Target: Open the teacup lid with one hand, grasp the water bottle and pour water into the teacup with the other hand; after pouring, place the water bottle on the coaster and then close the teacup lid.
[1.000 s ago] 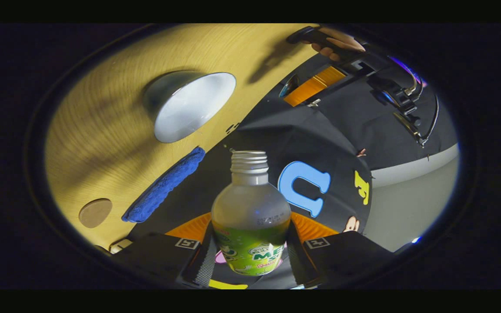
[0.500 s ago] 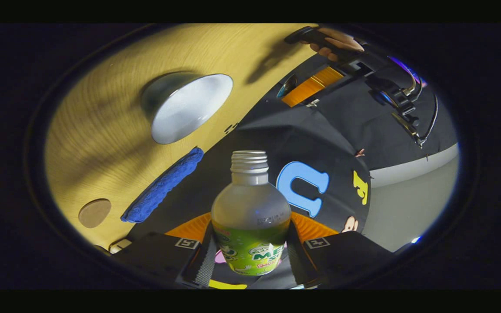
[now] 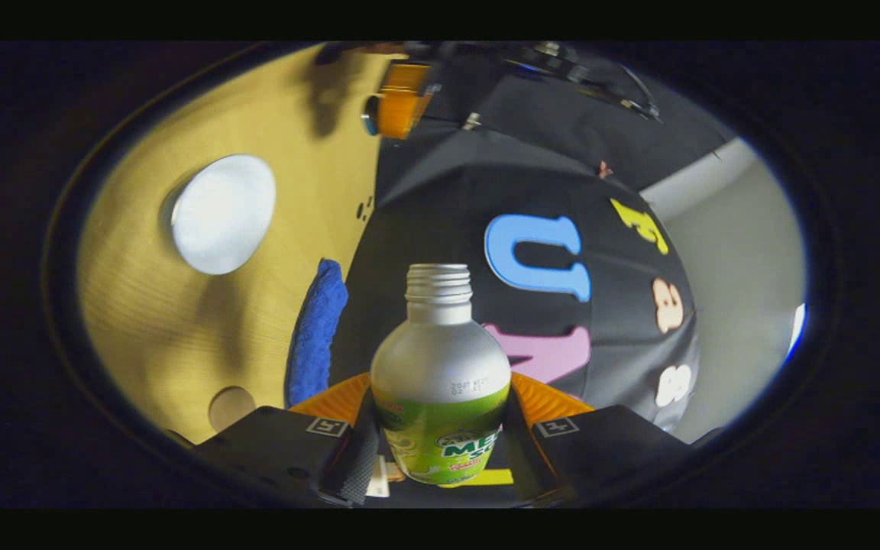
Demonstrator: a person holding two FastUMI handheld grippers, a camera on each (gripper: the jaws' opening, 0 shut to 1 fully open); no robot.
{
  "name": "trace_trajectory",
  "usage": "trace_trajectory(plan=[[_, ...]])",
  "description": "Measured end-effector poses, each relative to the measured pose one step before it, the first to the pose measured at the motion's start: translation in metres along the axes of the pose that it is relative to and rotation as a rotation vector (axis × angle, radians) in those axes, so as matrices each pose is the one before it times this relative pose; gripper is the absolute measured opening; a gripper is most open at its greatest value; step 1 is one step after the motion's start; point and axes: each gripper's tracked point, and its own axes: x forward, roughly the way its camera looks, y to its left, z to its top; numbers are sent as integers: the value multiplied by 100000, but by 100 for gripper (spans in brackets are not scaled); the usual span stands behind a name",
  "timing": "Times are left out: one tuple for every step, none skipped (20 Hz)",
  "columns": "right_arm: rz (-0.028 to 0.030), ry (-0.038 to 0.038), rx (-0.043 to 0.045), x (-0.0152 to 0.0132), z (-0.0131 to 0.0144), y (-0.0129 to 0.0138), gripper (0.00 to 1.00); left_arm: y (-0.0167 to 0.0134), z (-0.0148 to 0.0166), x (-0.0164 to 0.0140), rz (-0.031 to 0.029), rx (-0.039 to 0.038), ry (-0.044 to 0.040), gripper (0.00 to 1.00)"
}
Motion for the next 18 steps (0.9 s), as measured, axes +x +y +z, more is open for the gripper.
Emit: trace_trajectory(plan=[[761, 2591, 11138, -412, -565, 39, 73, 27, -5, 32, 148, 7, 3, 30], [726, 1765, 11157, -233, -432, -78, 73, 66, 56, -40, 327, 33, 12, 30], [258, 1876, 10440, -231, -360, -275, 72, 3, -41, 21, 202, 8, -23, 30], [321, 1979, 10174, -204, -332, -408, 73, -2, 57, -35, 200, 22, -2, 30], [93, 2147, 10129, 139, -296, -76, 73, 81, -58, 57, 359, 22, 4, 30], [215, 2313, 10401, 470, -273, -128, 73, 33, 38, -12, 329, -14, -57, 30], [102, 2141, 9924, 327, -244, -268, 73, 9, -7, 3, 332, 0, -34, 30], [-376, 1913, 8922, 237, -464, -719, 73, 23, -8, 1, 375, -61, 70, 30], [-837, 1953, 8124, -40, -473, -682, 73, 42, 10, -27, 310, -7, -21, 30], [-534, 1656, 7863, -28, -692, -1008, 73, -10, 16, 30, 85, -10, -23, 30], [-890, 1539, 7564, 27, -503, -736, 73, 5, -56, -36, 34, 8, 16, 30], [-28, 938, 7527, 292, -308, -623, 73, 7, -15, 25, 2, -2, 6, 30], [-323, -250, 7742, 272, 18, -612, 73, 6, 5, -19, 13, -17, -27, 30], [-149, 1168, 8115, 368, -407, -545, 73, -7, 53, -14, 9, -3, -9, 30], [1494, 1235, 8055, 288, -317, -123, 73, 21, -48, 1, 96, 14, -17, 30], [1384, 1170, 7345, 505, -123, -211, 73, 51, 30, 4, 248, 5, -53, 30], [1205, 953, 6253, 457, -415, -356, 73, 5, -40, 7, 204, -27, 13, 30], [588, 543, 5635, 513, -561, -488, 73, -20, -5, 27, 38, -5, 21, 29]])
